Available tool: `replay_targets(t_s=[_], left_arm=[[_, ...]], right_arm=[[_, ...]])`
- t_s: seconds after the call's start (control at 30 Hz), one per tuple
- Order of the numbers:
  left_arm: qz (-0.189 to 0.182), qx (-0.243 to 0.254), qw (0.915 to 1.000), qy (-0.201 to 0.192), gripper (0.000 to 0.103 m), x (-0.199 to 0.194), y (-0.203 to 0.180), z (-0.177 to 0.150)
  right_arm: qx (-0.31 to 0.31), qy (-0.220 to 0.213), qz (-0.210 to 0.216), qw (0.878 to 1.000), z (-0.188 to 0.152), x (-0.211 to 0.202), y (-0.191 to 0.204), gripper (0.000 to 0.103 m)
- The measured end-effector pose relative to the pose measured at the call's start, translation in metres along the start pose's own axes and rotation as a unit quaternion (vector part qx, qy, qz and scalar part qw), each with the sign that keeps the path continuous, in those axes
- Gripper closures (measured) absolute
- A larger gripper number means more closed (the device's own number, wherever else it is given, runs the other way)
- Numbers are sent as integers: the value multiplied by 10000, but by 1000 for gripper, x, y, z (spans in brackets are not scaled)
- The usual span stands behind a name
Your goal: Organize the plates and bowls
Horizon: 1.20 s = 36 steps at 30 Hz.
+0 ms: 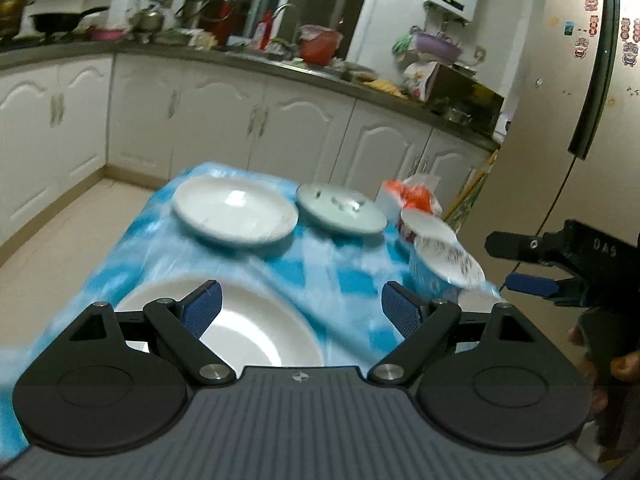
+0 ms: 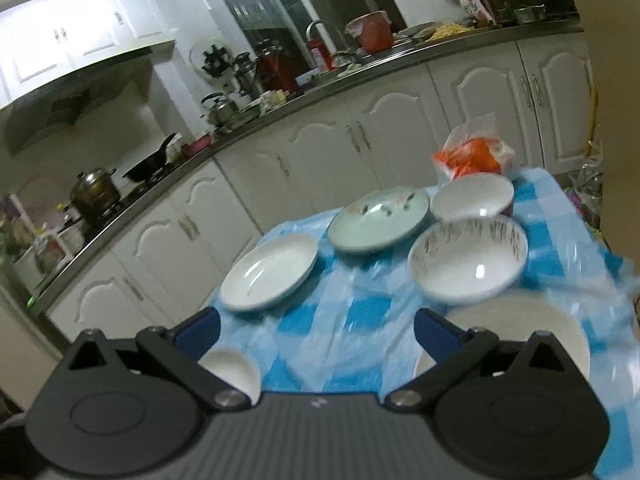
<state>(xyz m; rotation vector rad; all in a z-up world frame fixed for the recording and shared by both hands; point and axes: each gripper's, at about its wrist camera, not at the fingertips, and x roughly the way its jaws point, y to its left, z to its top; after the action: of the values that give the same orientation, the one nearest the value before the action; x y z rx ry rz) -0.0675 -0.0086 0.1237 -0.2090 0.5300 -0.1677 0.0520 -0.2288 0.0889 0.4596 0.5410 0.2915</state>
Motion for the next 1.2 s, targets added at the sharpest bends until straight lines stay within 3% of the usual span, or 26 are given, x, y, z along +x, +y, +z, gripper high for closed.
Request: replay_targets(t_s=[0.2,0.37,0.63,0.9,1.2], left_arm=[[-159,71,9996,-212,0,64,7,32],[-105,105,9998,143,0,106,10,53],[76,172,9977,645,0,145,-6,83],[180,74,9960,874,0,180,-7,100],[248,-48,9934,1123,0,233,-5,108]], right_arm=[[-280,-277,-91,9992,51,50,-14,1],[-325,-271,-64,9991,83,91,-21,1],[-286,187,-143,9993,126,142,-28,2],[-91,783,-315,9964,155,180,-46,8],[20,1324,-235,9909,174,226,-71,8]])
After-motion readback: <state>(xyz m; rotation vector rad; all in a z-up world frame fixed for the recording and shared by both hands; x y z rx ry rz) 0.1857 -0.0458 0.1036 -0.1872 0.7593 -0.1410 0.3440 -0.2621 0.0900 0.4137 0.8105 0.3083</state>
